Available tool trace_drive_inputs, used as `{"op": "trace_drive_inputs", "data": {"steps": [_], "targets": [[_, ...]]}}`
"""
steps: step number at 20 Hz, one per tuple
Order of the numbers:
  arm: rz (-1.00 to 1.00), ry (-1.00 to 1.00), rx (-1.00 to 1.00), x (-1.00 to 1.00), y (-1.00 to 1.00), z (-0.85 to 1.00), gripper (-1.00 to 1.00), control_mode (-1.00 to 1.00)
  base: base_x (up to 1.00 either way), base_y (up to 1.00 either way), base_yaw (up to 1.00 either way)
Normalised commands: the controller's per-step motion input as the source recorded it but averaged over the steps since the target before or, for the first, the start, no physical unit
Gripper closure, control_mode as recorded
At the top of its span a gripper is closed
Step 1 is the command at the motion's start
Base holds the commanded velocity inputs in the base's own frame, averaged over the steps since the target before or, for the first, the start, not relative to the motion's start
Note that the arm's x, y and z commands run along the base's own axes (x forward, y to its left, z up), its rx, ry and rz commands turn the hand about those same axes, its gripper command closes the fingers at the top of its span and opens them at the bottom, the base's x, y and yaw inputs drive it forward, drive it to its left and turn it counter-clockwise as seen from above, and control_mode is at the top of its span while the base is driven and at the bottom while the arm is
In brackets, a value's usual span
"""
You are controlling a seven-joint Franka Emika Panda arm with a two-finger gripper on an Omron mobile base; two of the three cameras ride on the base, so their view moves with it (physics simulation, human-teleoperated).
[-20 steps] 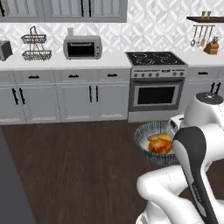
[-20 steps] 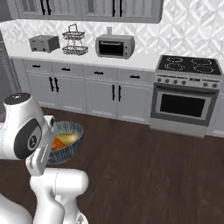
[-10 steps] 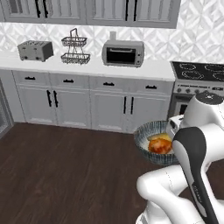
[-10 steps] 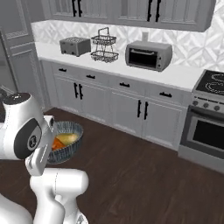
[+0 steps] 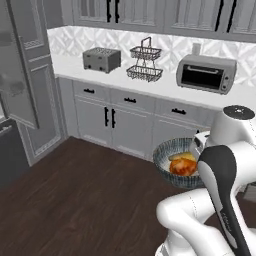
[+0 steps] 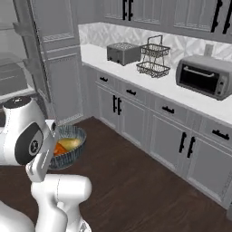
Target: Pick the chicken drumstick and cucumber from their plates and place them in the bowl. Then put the bowl in the fridge.
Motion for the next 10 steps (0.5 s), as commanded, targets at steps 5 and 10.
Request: {"op": "trace_drive_inputs", "data": {"steps": [5,10], "targets": [[0.00,0.00,0.00,0.00,0.00,0.00,1.00,1.00,1.00,0.00,0.62],[0.00,0.00,0.00,0.00,0.00,0.00,1.00,1.00,1.00,0.00,0.60]]}}
